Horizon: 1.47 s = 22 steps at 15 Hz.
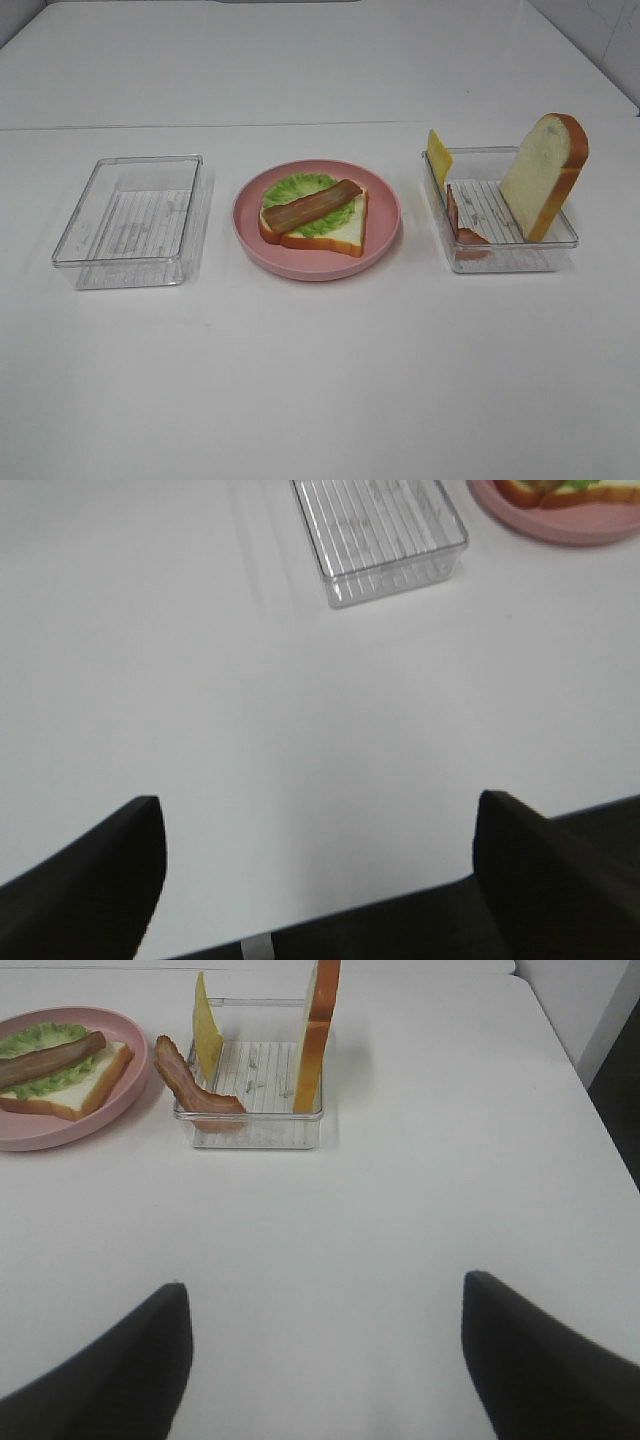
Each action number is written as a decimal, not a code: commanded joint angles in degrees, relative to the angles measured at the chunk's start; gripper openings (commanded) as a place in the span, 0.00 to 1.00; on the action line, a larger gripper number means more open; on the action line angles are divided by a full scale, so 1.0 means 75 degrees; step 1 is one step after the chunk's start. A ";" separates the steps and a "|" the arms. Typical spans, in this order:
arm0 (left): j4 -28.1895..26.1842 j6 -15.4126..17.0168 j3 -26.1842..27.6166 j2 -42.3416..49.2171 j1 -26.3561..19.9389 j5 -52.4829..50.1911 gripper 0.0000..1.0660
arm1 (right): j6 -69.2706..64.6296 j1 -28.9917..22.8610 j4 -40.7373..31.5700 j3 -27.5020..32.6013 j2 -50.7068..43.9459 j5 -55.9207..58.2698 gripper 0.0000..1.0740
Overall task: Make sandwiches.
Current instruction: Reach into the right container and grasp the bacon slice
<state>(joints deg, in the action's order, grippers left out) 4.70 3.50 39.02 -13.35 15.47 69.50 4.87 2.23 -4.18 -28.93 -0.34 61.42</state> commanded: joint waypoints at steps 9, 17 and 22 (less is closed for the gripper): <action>-0.0336 -0.0306 -0.1398 0.1979 -0.0015 -0.1283 0.75 | 0.0000 0.0053 -0.0290 -0.0275 0.0703 -0.1070 0.66; -0.0626 -0.0588 -0.1398 0.1979 -0.0015 -0.1283 0.75 | 0.0092 0.0053 -0.0879 -0.0863 0.6096 -0.3598 0.66; -0.0626 -0.0588 -0.1398 0.1979 -0.0015 -0.1283 0.75 | 0.0665 0.0053 -0.2261 -0.3461 1.0046 -0.2284 0.66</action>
<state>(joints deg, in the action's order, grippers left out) 0.40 -0.80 28.65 0.34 15.47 60.45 9.05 2.23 -20.00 -54.32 74.37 43.43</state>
